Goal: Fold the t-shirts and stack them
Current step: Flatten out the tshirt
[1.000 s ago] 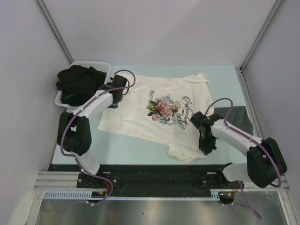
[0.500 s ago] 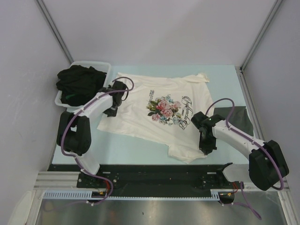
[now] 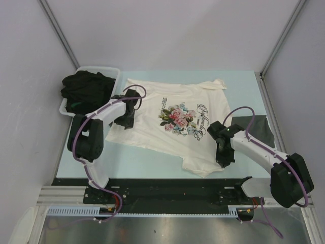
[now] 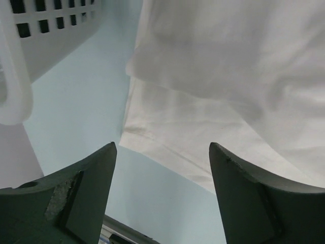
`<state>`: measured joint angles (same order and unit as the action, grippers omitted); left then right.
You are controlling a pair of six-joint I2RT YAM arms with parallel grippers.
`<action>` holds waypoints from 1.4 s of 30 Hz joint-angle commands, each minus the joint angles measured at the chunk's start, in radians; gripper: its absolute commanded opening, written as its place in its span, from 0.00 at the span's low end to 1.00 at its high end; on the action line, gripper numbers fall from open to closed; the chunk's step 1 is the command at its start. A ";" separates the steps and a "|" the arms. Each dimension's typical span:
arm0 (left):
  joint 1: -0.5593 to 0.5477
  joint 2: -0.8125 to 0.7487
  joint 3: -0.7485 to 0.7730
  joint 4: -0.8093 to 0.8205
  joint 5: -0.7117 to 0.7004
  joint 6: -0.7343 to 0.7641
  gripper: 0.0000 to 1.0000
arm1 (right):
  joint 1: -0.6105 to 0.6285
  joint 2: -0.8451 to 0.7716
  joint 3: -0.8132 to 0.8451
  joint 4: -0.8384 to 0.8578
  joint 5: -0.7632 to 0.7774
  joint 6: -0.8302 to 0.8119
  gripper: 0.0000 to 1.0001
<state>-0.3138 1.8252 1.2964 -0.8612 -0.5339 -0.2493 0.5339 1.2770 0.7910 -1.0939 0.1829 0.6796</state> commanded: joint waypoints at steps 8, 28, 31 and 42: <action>0.022 -0.007 -0.048 0.070 0.101 -0.088 0.80 | 0.005 -0.010 -0.006 -0.024 0.003 -0.005 0.00; 0.087 -0.067 -0.151 0.114 0.167 -0.203 0.68 | 0.003 0.012 -0.004 -0.018 -0.006 -0.017 0.00; 0.087 -0.095 -0.146 0.108 0.132 -0.208 0.69 | 0.003 0.010 -0.004 -0.018 -0.005 -0.018 0.00; 0.176 -0.139 -0.178 0.120 0.118 -0.219 0.69 | -0.003 0.021 -0.004 -0.014 -0.013 -0.029 0.00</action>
<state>-0.1852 1.7214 1.1469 -0.7620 -0.4152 -0.4408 0.5327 1.2995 0.7891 -1.0897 0.1711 0.6579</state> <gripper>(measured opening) 0.699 0.010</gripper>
